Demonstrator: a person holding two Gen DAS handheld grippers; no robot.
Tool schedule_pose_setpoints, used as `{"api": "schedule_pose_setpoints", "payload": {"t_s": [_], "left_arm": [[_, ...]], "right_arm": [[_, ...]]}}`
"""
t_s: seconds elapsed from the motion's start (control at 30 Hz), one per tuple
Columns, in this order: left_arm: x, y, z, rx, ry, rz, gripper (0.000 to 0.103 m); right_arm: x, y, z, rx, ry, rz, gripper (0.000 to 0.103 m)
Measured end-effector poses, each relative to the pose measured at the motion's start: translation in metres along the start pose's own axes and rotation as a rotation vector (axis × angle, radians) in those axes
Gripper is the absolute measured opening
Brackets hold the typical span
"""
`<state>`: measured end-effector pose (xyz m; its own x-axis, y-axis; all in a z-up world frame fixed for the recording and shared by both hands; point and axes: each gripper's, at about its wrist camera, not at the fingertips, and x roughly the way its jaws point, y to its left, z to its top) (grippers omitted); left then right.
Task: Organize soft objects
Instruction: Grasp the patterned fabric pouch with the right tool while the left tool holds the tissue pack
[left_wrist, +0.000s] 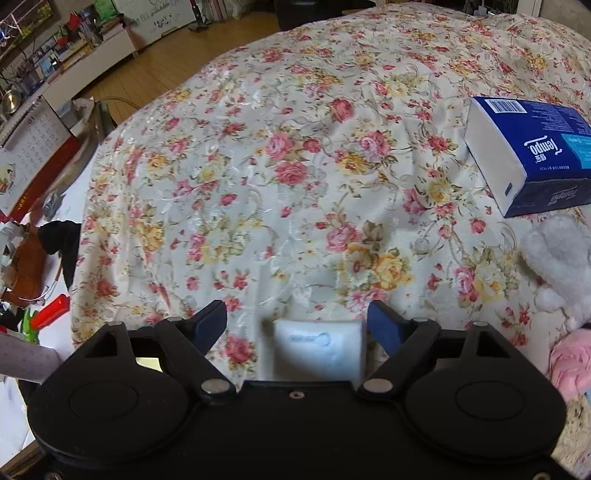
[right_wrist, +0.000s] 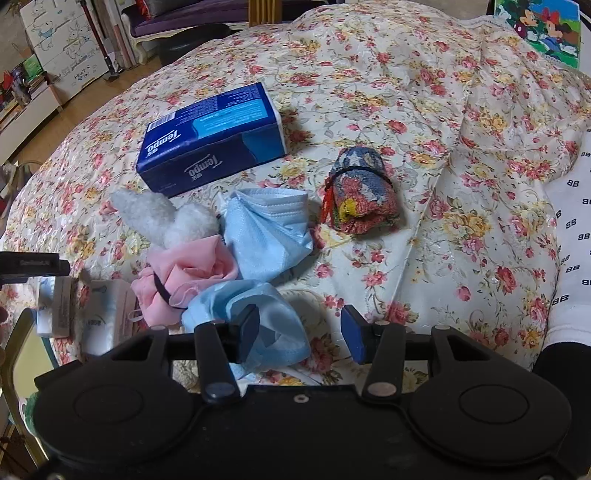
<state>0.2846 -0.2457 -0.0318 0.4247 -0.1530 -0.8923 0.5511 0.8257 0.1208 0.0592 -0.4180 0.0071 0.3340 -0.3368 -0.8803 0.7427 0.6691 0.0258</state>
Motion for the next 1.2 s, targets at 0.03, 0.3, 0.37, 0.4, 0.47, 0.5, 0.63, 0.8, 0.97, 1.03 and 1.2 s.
{"api": "schedule_pose_setpoints", "payload": {"t_s": [0.03, 0.3, 0.37, 0.4, 0.47, 0.5, 0.63, 0.8, 0.97, 1.03, 1.2], "left_arm": [[-0.002, 0.002, -0.004, -0.001, -0.003, -0.001, 0.087], [0.013, 0.002, -0.031, 0.012, 0.042, -0.025, 0.089], [0.016, 0.001, -0.032, 0.008, 0.041, -0.033, 0.087], [0.016, 0.001, -0.031, 0.003, 0.034, -0.051, 0.076], [0.013, 0.002, -0.026, -0.01, 0.039, -0.119, 0.052], [0.012, 0.001, -0.023, -0.02, 0.048, -0.138, 0.051], [0.003, -0.009, -0.015, -0.003, 0.008, -0.121, 0.05], [-0.003, -0.017, -0.009, -0.002, -0.001, -0.149, 0.05], [-0.012, -0.019, -0.007, 0.01, -0.012, -0.147, 0.05], [-0.018, -0.016, -0.008, 0.007, -0.018, -0.145, 0.05], [-0.038, -0.001, -0.015, -0.011, -0.043, -0.139, 0.05]], "right_arm": [[-0.001, 0.0, 0.0, -0.002, -0.002, 0.002, 0.047], [-0.001, 0.0, -0.001, -0.004, -0.002, 0.005, 0.047], [0.0, -0.002, 0.0, 0.001, -0.002, 0.002, 0.047], [-0.001, -0.004, 0.001, 0.006, -0.005, 0.0, 0.047], [-0.003, -0.013, 0.006, 0.03, -0.015, -0.011, 0.047], [-0.003, -0.018, 0.009, 0.047, -0.019, -0.018, 0.047], [-0.006, -0.042, 0.026, 0.122, -0.04, -0.053, 0.048], [0.0, -0.055, 0.054, 0.143, -0.068, -0.128, 0.054], [0.021, -0.05, 0.08, 0.133, -0.076, -0.153, 0.068], [0.036, -0.047, 0.085, 0.128, -0.051, -0.148, 0.068], [0.067, -0.042, 0.087, 0.11, 0.009, -0.154, 0.071]]}}
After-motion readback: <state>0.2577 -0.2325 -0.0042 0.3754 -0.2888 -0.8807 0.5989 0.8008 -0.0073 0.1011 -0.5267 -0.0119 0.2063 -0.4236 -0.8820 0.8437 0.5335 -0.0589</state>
